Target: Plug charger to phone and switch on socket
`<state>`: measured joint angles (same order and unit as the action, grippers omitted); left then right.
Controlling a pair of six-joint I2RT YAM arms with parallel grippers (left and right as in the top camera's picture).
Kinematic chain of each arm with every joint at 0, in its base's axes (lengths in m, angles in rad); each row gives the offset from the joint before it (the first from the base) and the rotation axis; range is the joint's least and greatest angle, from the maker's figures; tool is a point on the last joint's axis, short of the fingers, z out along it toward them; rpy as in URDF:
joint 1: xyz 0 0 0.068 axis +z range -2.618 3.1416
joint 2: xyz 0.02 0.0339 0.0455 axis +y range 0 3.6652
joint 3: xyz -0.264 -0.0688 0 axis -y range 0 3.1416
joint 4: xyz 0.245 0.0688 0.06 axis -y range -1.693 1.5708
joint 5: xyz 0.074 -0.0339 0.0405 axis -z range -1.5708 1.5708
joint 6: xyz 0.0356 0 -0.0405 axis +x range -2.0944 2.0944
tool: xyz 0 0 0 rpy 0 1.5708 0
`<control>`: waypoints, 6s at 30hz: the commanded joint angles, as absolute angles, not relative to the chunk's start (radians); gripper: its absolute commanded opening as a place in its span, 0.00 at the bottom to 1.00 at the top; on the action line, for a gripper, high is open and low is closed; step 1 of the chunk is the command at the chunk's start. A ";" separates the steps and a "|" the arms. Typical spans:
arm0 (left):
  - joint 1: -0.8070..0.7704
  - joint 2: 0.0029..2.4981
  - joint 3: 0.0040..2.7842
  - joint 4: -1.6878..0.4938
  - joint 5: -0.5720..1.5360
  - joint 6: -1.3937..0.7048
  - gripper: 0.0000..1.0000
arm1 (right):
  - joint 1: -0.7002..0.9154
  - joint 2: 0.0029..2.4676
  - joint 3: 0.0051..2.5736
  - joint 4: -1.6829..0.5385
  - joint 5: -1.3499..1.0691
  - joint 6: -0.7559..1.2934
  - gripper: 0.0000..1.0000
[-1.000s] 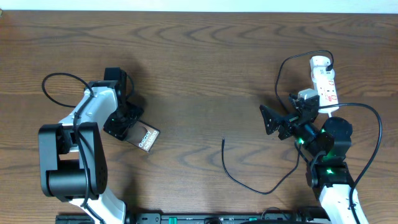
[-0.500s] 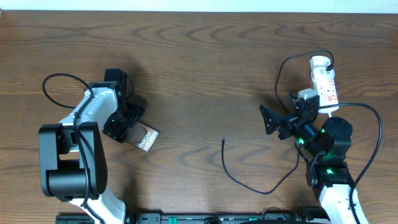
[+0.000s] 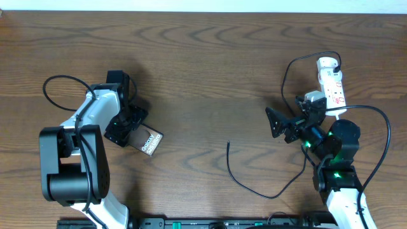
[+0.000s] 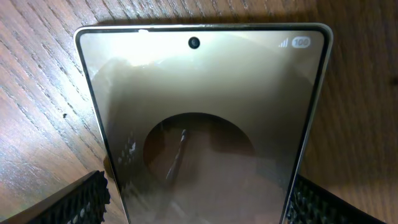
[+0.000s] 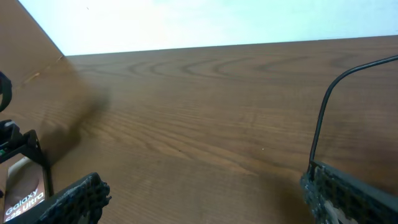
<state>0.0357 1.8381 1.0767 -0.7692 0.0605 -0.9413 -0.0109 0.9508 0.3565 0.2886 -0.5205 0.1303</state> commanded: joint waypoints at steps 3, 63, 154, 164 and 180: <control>0.033 1.861 1.051 -0.779 0.037 -0.936 0.88 | -0.007 0.948 0.373 0.287 -0.530 0.142 0.99; 0.033 1.861 1.044 -0.802 0.059 -0.894 0.96 | -0.007 0.948 0.373 0.280 -0.530 0.141 0.99; 0.034 1.826 1.027 -0.738 0.435 -0.883 0.07 | -0.007 0.949 0.373 0.178 -0.533 0.141 0.99; 0.060 1.726 1.043 -0.748 0.551 -0.891 0.07 | -0.007 0.949 0.373 0.177 -0.533 0.142 0.99; 0.120 1.702 1.043 -0.743 0.915 -0.942 0.07 | -0.007 1.014 0.410 0.176 -0.664 0.243 0.99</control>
<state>0.1127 1.7248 1.0294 -0.7433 0.7624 -0.9058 -0.0109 0.9707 0.3611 0.1761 -0.5694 0.1905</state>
